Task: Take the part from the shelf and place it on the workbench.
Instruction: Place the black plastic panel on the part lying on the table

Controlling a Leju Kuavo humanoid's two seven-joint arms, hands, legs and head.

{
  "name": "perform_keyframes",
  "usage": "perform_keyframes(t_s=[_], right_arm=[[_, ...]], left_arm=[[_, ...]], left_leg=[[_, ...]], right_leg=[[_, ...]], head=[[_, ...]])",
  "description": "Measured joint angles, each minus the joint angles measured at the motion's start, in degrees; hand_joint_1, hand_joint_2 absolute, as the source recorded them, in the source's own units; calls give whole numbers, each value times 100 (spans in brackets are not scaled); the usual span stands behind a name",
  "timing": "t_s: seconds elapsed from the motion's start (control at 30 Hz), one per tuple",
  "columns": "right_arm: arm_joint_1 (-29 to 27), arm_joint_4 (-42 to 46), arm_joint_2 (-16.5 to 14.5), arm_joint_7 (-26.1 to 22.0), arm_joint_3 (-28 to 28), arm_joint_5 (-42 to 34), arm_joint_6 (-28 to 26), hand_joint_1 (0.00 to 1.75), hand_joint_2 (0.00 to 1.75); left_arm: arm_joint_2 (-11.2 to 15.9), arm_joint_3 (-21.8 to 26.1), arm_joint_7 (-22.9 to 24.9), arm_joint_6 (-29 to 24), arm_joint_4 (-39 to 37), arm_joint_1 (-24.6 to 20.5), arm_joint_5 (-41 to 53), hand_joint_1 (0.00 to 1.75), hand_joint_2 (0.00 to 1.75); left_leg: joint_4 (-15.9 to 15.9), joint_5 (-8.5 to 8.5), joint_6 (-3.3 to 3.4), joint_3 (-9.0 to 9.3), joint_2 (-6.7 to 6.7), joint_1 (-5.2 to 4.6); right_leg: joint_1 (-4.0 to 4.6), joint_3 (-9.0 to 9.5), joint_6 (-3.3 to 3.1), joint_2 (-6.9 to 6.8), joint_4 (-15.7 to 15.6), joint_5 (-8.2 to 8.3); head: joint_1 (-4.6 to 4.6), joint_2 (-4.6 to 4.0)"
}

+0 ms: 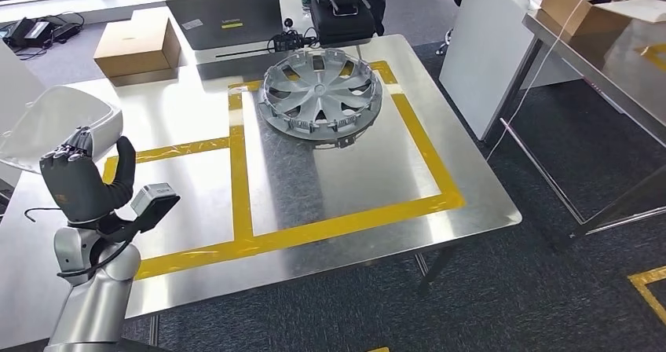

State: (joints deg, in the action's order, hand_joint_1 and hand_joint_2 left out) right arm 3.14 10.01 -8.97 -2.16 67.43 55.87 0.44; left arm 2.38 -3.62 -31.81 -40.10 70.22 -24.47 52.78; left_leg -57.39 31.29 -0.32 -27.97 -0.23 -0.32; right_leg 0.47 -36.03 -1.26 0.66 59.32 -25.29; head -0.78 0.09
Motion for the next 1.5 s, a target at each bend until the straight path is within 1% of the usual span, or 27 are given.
perform_keyframes(t_s=[0.07,0.17,0.27,0.37,0.5,0.57,0.63,0.73,0.93,1.07,1.23,1.43,1.5], right_arm=[[0,0,8,42,-4,28,17,0,0],[2,0,20,110,-4,38,21,0,0],[2,0,28,112,-4,37,22,0,0],[3,0,31,93,-4,33,31,0,0],[5,0,46,36,-4,12,47,0,0],[7,0,53,20,-4,4,26,0,0],[13,0,55,7,-3,3,-3,0,0],[28,0,61,-8,-4,16,-29,0,0],[50,1,108,95,-3,40,-161,0,0],[49,0,148,116,-2,47,-199,0,0],[40,0,182,112,-2,73,-189,0,0],[38,0,185,110,-2,85,-197,0,0],[38,0,185,99,-2,86,-195,0,0]], left_arm=[[260,156,-6,-1,-580,-362,1,175,175],[725,313,-64,2,-1792,-1177,36,175,175],[1046,329,-46,28,-2861,-1923,133,175,175],[1192,327,1,55,-3538,-2347,233,175,175],[1259,310,133,255,-4243,-2750,378,175,175],[1227,293,183,261,-4506,-2892,455,175,175],[1111,227,279,193,-4721,-2969,590,175,175],[847,111,415,90,-4939,-2980,729,175,175],[266,26,481,24,-5127,-2937,888,175,175],[-30,-18,511,20,-5229,-2937,907,175,175],[-222,-23,496,6,-5282,-2903,918,175,175],[-277,-23,464,2,-5299,-2846,915,175,175],[-282,-23,438,2,-5320,-2846,902,87,175]], left_leg=[[0,-8,-13,0,0,1],[0,-21,-32,0,-1,1],[0,-26,-39,3,0,1],[-1,-27,-39,9,0,0],[-1,-27,-39,14,0,-2],[-1,-27,-38,15,-1,-4],[-1,-26,-37,16,-5,-6],[-1,-23,-33,17,-14,-6],[-1,-14,-17,13,-6,-6],[-1,-10,-11,12,-6,-6],[-1,-8,-7,12,-2,-6],[-1,-7,-5,12,-2,-6],[-1,-7,-5,12,-2,-5]], right_leg=[[1,3,-7,-1,0,7],[1,4,-14,-1,0,21],[-2,7,-19,0,-1,30],[-6,13,-19,1,-5,31],[-4,15,-16,1,-16,34],[-4,18,-15,1,-22,34],[-5,24,-14,-1,-28,34],[-6,35,-13,-9,-37,34],[-18,39,0,-3,-46,39],[-19,39,12,-1,-51,39],[-18,39,16,5,-51,37],[-16,39,19,5,-51,35],[-16,39,19,5,-51,35]], head=[[-1,0],[0,0],[0,0],[-1,0],[-1,0],[0,0],[-1,0],[-2,0],[-1,0],[-1,0],[-1,0],[-1,0],[-1,0]])
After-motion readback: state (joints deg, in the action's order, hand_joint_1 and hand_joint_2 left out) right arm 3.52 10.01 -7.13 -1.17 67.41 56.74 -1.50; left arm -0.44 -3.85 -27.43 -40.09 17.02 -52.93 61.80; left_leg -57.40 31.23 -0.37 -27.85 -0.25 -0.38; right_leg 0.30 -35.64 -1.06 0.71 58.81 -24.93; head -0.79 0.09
